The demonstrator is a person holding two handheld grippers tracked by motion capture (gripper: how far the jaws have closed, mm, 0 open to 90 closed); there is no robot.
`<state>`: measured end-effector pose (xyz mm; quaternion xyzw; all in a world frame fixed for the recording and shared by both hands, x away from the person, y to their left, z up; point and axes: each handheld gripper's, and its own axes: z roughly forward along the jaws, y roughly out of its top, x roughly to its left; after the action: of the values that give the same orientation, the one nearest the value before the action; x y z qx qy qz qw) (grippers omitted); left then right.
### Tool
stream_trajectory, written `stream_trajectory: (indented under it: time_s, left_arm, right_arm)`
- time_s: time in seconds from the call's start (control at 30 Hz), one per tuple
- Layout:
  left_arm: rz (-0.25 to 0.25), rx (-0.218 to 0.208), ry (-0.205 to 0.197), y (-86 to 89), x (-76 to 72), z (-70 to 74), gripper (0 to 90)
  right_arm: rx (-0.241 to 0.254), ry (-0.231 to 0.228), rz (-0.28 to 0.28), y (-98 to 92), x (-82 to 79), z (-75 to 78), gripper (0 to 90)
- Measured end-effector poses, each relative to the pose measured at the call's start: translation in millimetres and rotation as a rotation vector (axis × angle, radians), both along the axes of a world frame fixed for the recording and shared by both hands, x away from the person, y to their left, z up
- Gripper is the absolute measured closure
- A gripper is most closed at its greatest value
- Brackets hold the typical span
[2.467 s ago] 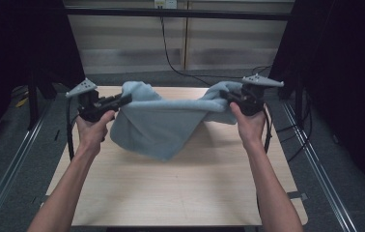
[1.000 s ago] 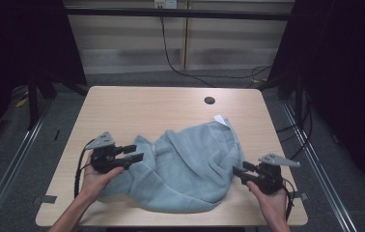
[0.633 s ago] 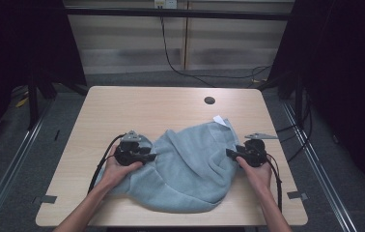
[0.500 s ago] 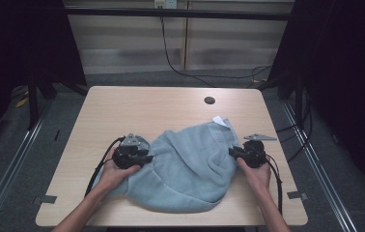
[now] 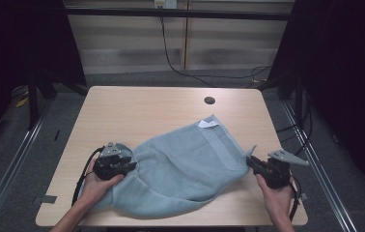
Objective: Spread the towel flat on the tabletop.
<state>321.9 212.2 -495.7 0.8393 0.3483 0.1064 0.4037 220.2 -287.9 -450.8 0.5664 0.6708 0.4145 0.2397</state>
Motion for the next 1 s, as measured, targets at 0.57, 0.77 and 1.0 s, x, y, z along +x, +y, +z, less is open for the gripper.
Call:
stream_trajectory:
  time_s: [0.57,0.77,1.0]
  left_arm:
    - [-0.027,-0.059,0.038,5.5,-9.1,5.1,56.3]
    - [-0.056,-0.085,0.032,6.3,-9.3,13.4,56.5]
    - [-0.013,-0.141,-0.003,17.9,0.1,24.6,55.5]
  right_arm:
    - [-0.03,0.105,0.077,21.2,-16.7,-20.6,55.2]
    - [-0.053,0.163,0.217,64.3,4.0,-34.2,52.5]
    - [-0.135,0.173,0.23,74.6,29.2,-49.7,48.3]
